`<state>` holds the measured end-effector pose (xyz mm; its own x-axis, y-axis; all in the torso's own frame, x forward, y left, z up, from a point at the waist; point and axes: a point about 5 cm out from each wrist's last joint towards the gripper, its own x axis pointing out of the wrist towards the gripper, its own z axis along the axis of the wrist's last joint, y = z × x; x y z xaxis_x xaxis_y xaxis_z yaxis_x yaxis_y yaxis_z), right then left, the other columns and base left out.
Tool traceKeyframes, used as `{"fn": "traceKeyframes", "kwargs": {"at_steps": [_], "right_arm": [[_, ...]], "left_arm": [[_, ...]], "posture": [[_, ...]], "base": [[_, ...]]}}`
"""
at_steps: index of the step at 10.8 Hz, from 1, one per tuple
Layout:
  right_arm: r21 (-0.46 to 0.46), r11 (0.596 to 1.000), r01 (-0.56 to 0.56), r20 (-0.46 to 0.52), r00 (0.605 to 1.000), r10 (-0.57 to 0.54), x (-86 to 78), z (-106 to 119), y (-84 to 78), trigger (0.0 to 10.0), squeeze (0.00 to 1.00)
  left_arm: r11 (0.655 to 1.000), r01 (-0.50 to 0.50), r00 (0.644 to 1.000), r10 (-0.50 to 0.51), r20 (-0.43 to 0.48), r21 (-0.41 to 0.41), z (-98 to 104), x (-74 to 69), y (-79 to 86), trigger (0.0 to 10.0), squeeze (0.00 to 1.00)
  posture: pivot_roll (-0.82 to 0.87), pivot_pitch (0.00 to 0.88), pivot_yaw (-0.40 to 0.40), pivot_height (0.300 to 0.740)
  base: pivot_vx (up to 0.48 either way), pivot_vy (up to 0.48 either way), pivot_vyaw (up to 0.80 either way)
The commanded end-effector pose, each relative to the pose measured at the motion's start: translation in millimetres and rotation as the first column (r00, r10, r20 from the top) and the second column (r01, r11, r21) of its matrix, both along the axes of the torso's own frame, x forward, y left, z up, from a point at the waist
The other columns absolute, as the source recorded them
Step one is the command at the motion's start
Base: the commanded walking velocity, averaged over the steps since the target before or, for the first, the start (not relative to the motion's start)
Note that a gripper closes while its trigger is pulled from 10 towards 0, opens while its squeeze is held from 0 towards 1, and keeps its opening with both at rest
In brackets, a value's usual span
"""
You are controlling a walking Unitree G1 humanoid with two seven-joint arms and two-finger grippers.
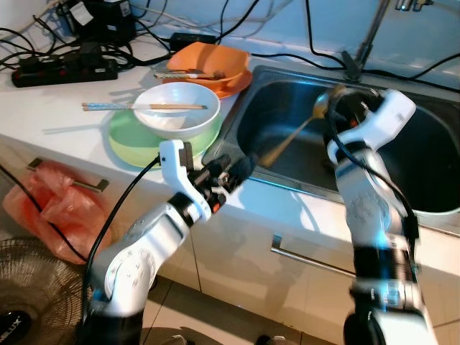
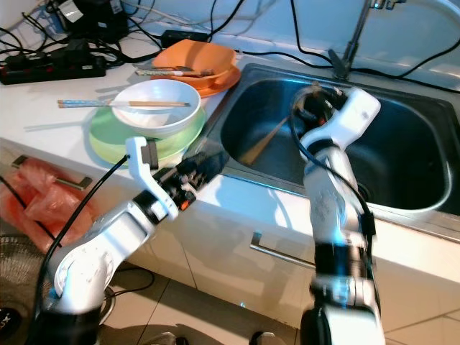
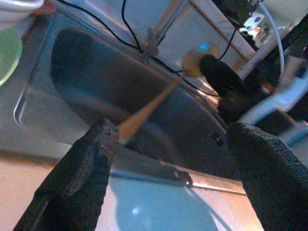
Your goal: Kitchen organization
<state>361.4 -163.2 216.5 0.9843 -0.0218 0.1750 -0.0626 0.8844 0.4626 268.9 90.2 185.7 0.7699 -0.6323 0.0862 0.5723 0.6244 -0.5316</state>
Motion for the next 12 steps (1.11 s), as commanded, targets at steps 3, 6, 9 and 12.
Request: {"fn": "traceKeyframes", "kwargs": {"at_steps": [3, 6, 9, 12], "right_arm": [[-0.053, 0.997, 0.053, 0.019, 0.998, -0.052, 12.7, 0.2, -9.6, 0.0, 0.0], [-0.363, 0.93, 0.055, 0.024, 0.998, -0.05, 15.6, -15.5, -6.4, 0.0, 0.0], [-0.439, 0.898, 0.013, -0.033, 0.999, -0.031, 16.9, -32.3, -1.6, 0.0, 0.0], [-0.46, 0.888, -0.016, -0.084, 0.996, -0.025, 20.4, -45.0, -1.2, 0.0, 1.0]], "left_arm": [[0.995, -0.014, 1.0, 0.016, -0.016, 0.1, -4.5, -11.4, 8.3, 10.0, 0.0], [0.954, -0.03, 0.999, 0.019, 0.039, 0.298, -1.7, -12.9, 19.3, 10.0, 0.0], [0.92, -0.051, 0.995, 0.011, 0.103, 0.388, 9.4, -7.4, 23.7, 10.0, 0.0], [0.913, -0.041, 0.993, -0.007, 0.117, 0.405, 12.0, -5.2, 23.0, 10.0, 0.0]], "posture": [[0.15, 0.167, 0.021, 0.74], [0.18, 0.191, 0.036, 0.74], [0.18, 0.194, 0.043, 0.74], [0.19, 0.183, 0.044, 0.74]], "base": [[0.0, 0.0, 0.0], [0.0, 0.0, 0.0], [0.0, 0.0, 0.0], [0.0, 0.0, 0.0]]}}
